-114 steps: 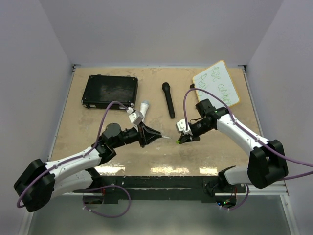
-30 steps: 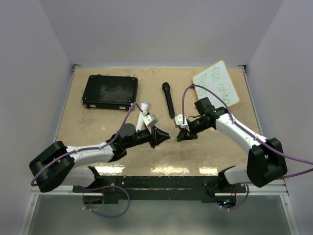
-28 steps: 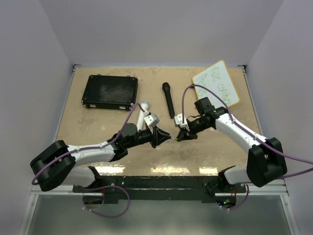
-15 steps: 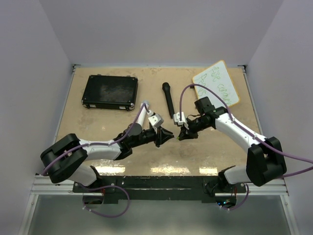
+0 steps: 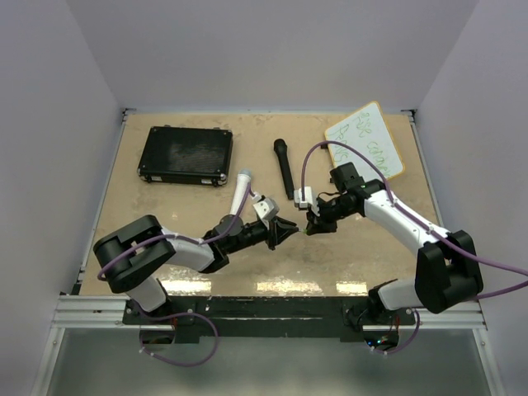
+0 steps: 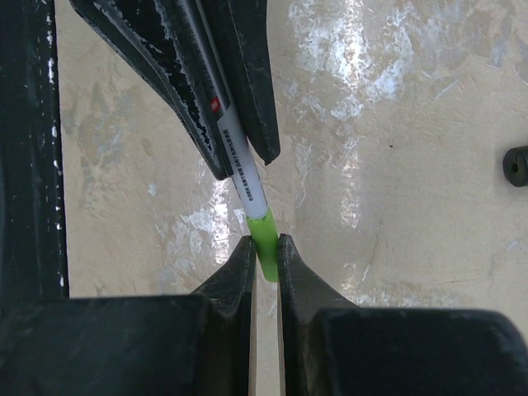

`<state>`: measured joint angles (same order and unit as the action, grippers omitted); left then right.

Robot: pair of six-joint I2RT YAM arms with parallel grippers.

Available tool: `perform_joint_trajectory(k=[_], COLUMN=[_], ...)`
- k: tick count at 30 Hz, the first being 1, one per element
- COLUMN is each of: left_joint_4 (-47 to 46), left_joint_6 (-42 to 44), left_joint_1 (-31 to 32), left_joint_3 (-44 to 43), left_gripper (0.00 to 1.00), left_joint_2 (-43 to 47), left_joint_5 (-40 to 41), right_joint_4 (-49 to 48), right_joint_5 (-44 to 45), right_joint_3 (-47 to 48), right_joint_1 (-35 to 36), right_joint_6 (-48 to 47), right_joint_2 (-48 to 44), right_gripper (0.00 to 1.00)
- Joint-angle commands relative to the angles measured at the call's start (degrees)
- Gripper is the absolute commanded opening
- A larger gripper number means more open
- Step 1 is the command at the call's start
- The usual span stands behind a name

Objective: Write a sentence on the whiteboard
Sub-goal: Insert the whiteboard marker without the cap into the pen cap.

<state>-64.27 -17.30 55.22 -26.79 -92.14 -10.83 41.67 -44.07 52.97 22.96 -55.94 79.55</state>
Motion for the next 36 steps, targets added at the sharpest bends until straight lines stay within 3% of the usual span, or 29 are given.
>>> perform_joint_trajectory(k=[1,36], left_joint_4=[-4.11,-8.24], left_joint_6=[1.74,-0.54], left_joint_1=[3.14,8.23], left_joint_3=[-3.35,-14.26], left_gripper=[0.00,0.00], left_joint_2=[-4.44,-19.66], left_joint_5=[-1.56,0.11], right_joint_4=[-6.87,-4.49], right_joint_5=[-14.11,-20.00], right_joint_3=[1.70,1.79], right_joint_1=[1.65,-1.43], right_joint_6=[3.56,1.63], right_joint_2=[-1.32,-6.34], right_gripper=[0.00,0.00])
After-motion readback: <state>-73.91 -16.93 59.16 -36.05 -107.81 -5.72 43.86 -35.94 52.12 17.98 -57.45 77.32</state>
